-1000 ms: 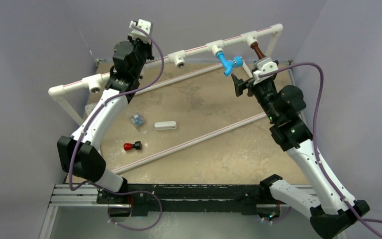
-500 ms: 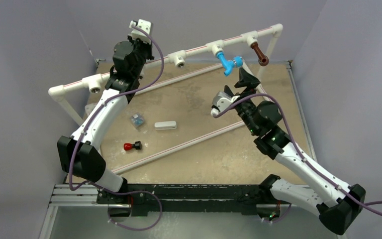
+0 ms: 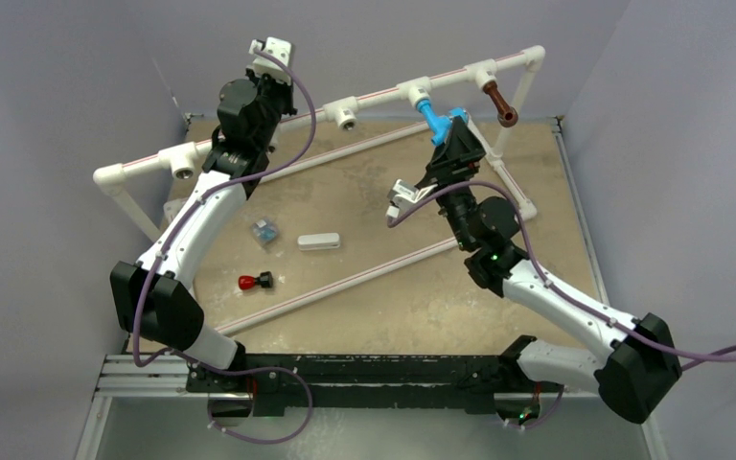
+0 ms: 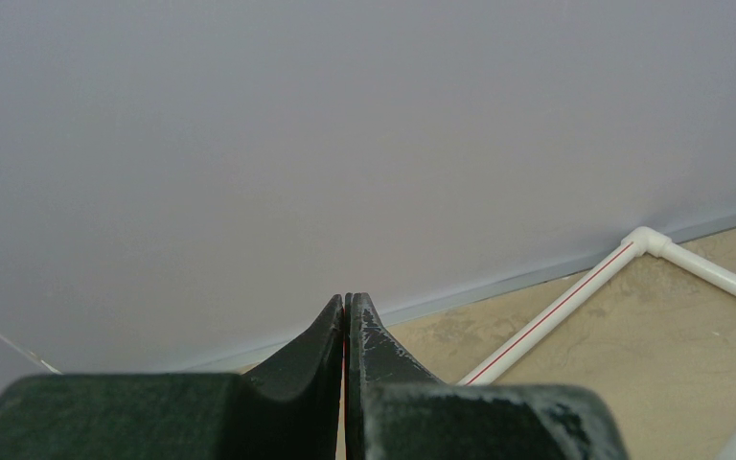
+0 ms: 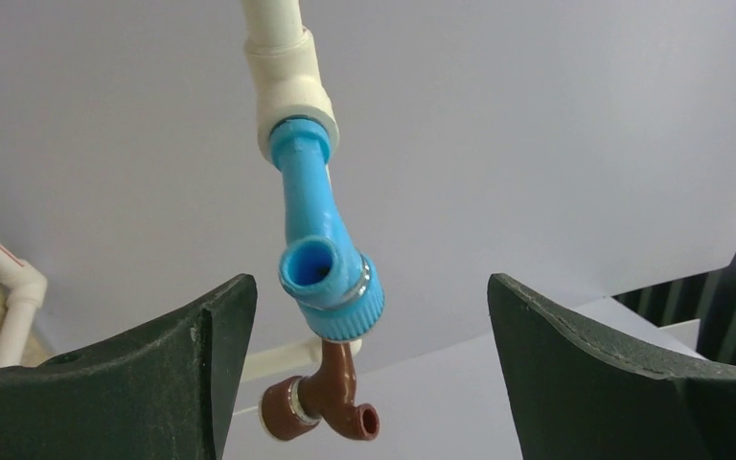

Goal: Install the water faucets

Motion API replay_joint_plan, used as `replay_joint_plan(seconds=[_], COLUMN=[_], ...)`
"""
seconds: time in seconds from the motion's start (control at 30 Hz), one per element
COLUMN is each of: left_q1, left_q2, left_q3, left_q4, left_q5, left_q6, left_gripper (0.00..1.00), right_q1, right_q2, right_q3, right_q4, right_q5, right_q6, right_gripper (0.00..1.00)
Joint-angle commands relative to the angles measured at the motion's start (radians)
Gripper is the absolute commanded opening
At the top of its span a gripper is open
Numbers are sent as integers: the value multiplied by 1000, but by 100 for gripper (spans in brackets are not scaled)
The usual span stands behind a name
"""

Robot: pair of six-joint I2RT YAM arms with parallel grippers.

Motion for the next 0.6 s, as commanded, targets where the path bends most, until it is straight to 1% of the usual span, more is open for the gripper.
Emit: replay_joint_plan(seconds=[0.0,0.2,0.37,0.57], left_q1=[-19,-19,-19,-19], left_q2=[37,40,40,35], left_q3=[-32,-32,-33,-35], left_q4=[-125,-124,-124,-123], left_q5=[43,44,46,44], left_q6=[10,10,9,9], left_gripper=[0,0,0,0], right_q1=[6,6,6,6], right_q2=[58,124,151,182], right_q3=[18,60,78,109], right_q4=[208,239,226,218], right_q5=[33,79,96,109], right_q6=[-112,-103,-71,-21], right_gripper=[89,73,56,29])
